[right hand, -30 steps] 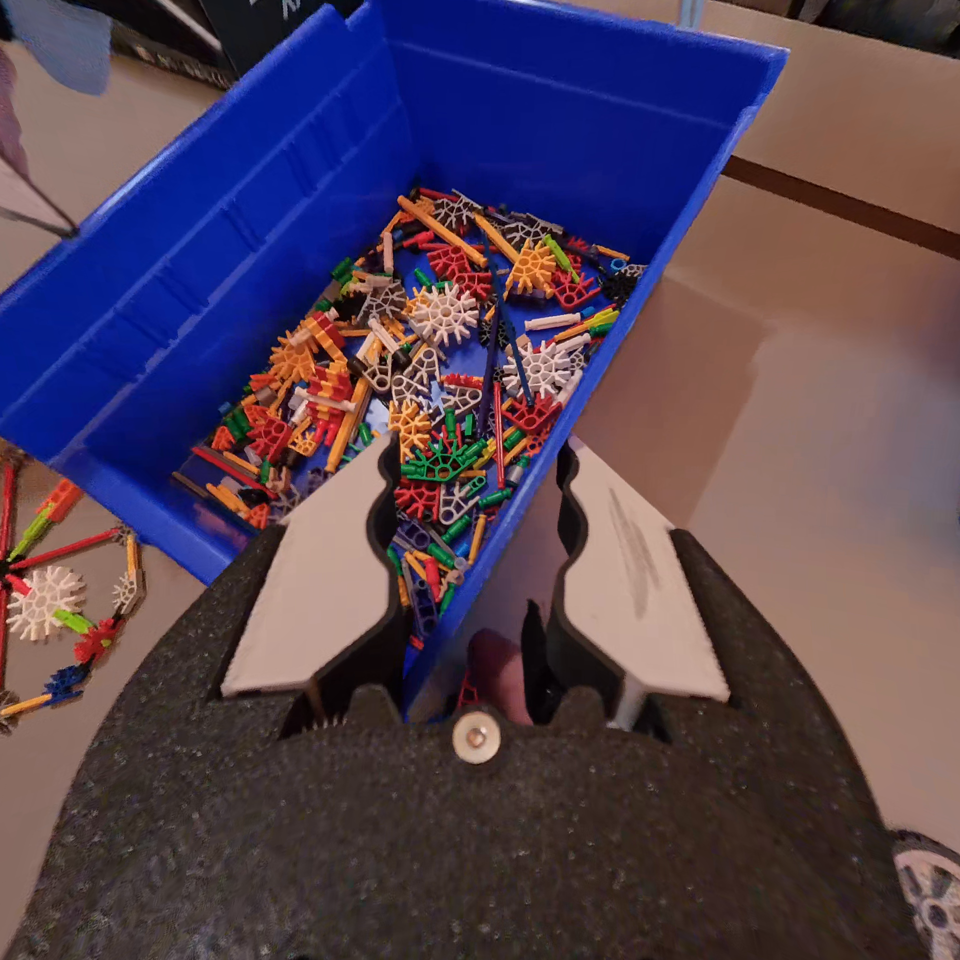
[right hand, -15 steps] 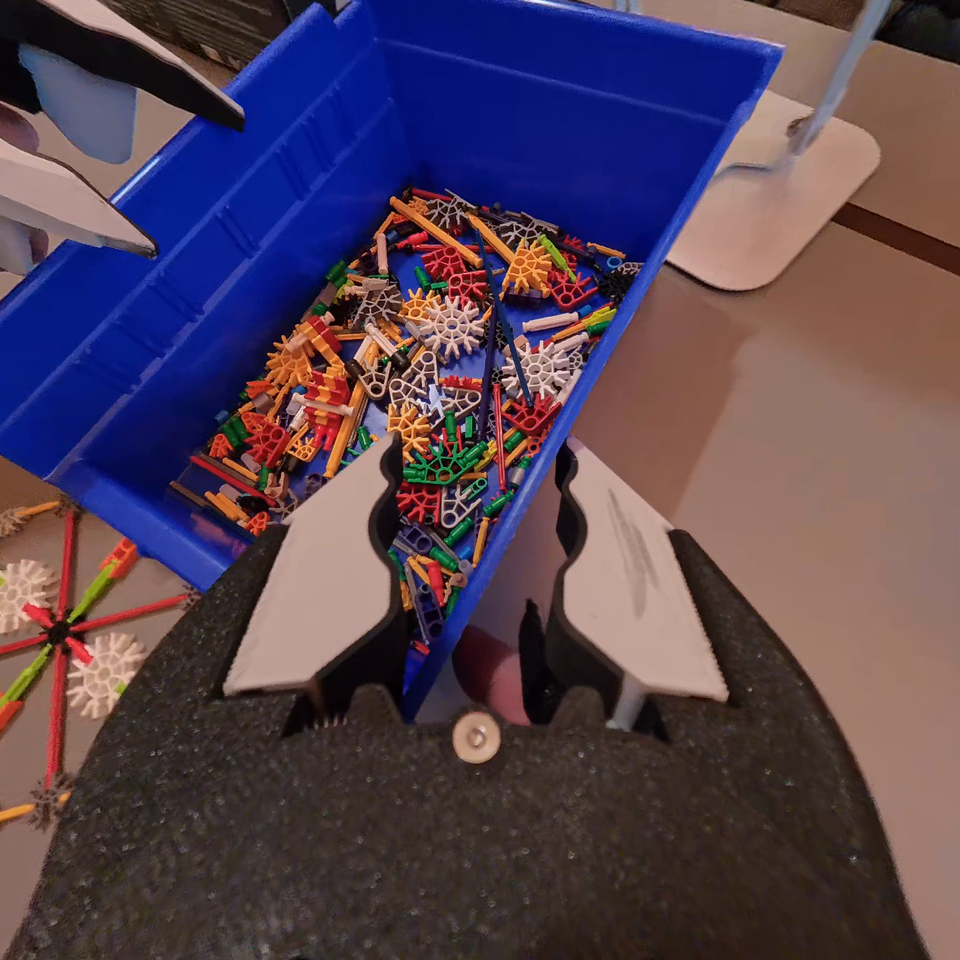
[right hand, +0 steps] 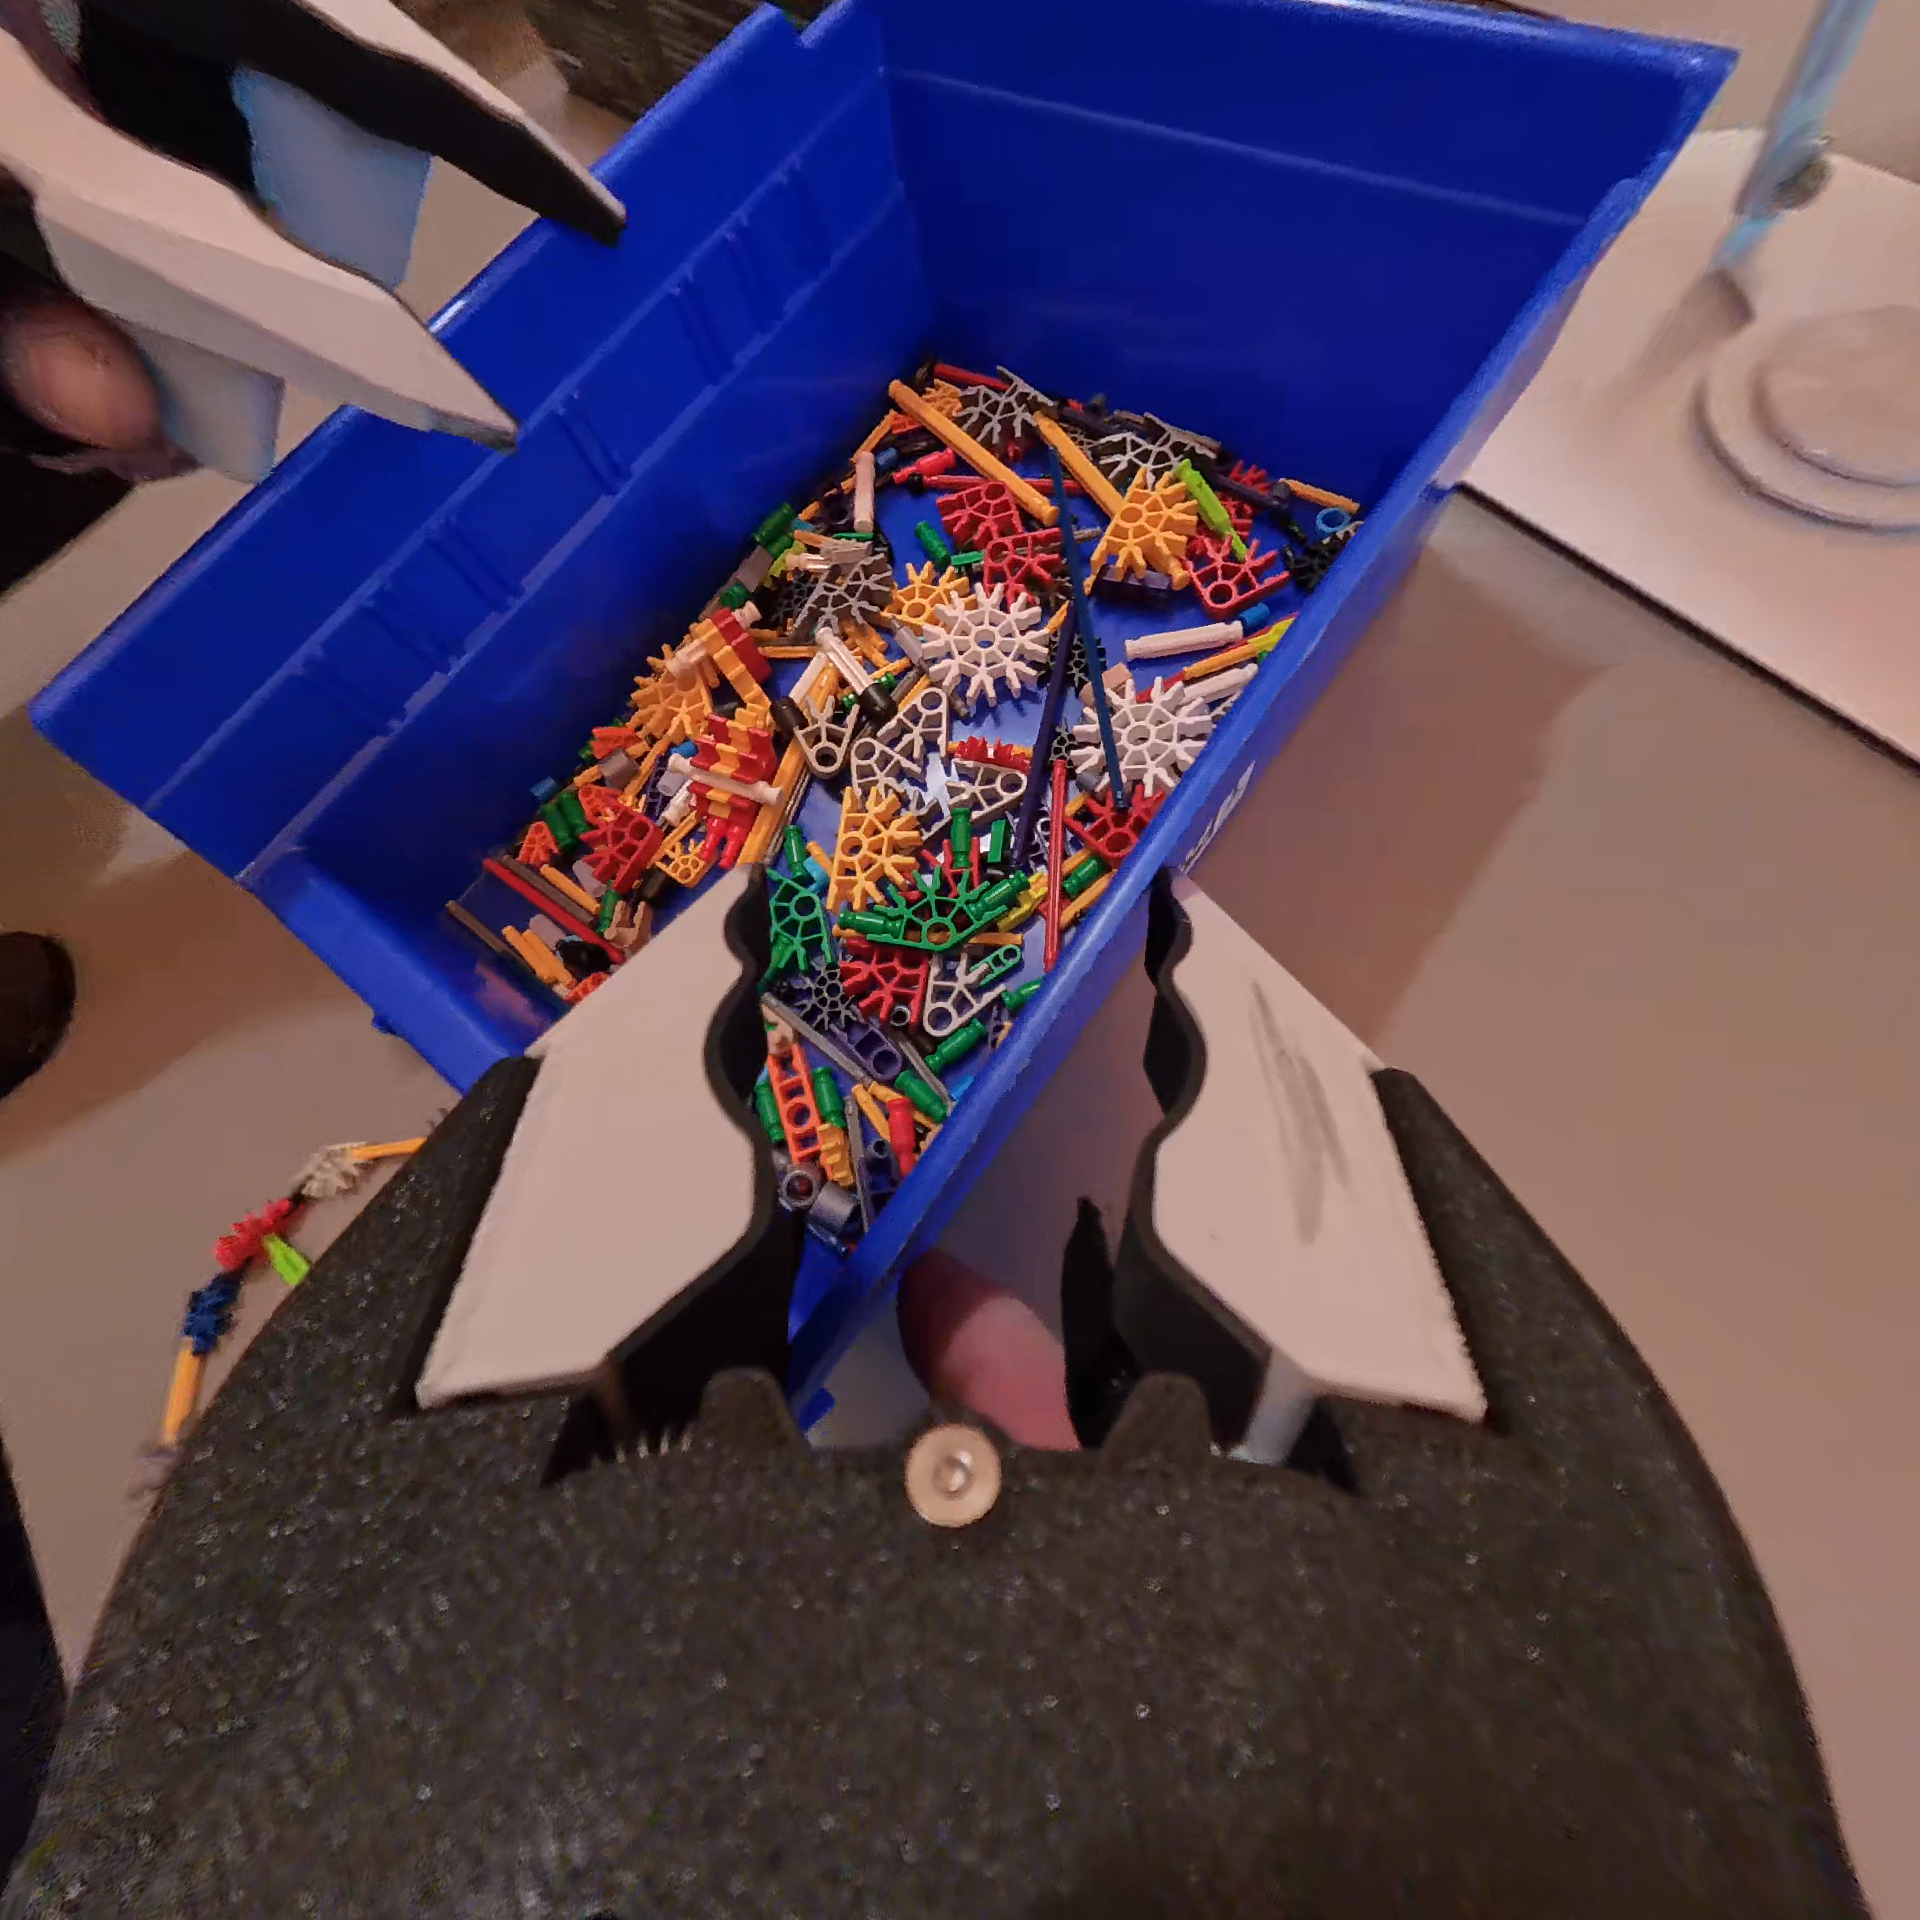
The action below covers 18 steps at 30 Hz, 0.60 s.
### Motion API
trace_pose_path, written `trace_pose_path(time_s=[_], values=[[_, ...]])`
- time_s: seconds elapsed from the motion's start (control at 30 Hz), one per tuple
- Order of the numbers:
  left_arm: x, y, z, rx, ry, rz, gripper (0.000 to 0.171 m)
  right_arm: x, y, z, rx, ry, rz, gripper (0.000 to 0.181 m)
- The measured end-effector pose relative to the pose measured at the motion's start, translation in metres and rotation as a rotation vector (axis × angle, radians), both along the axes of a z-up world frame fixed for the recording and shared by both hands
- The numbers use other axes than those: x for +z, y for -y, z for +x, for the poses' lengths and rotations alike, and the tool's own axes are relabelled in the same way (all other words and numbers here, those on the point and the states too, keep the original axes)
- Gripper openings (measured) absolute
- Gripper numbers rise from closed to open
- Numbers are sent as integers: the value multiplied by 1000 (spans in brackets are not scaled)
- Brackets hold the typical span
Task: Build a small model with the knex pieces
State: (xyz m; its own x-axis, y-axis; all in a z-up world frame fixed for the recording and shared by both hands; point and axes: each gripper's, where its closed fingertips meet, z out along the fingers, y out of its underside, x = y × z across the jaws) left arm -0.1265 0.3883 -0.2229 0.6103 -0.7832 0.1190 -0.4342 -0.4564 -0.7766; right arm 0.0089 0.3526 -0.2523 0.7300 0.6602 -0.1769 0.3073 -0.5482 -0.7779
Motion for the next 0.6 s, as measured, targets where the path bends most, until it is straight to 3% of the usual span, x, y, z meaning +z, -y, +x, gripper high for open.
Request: trace_pose_path(time_s=[0.1,0.17,0.6], values=[[-16,7,-17,1,-96,-43,78,2,7,-33,44,-37,-21,76],[-22,1,-34,35,-188,25,80,2,9,-52,58,-20,-3,81],[-25,-14,-114,147,-274,53,75,5,16,-131,139,-103,-39,90]])
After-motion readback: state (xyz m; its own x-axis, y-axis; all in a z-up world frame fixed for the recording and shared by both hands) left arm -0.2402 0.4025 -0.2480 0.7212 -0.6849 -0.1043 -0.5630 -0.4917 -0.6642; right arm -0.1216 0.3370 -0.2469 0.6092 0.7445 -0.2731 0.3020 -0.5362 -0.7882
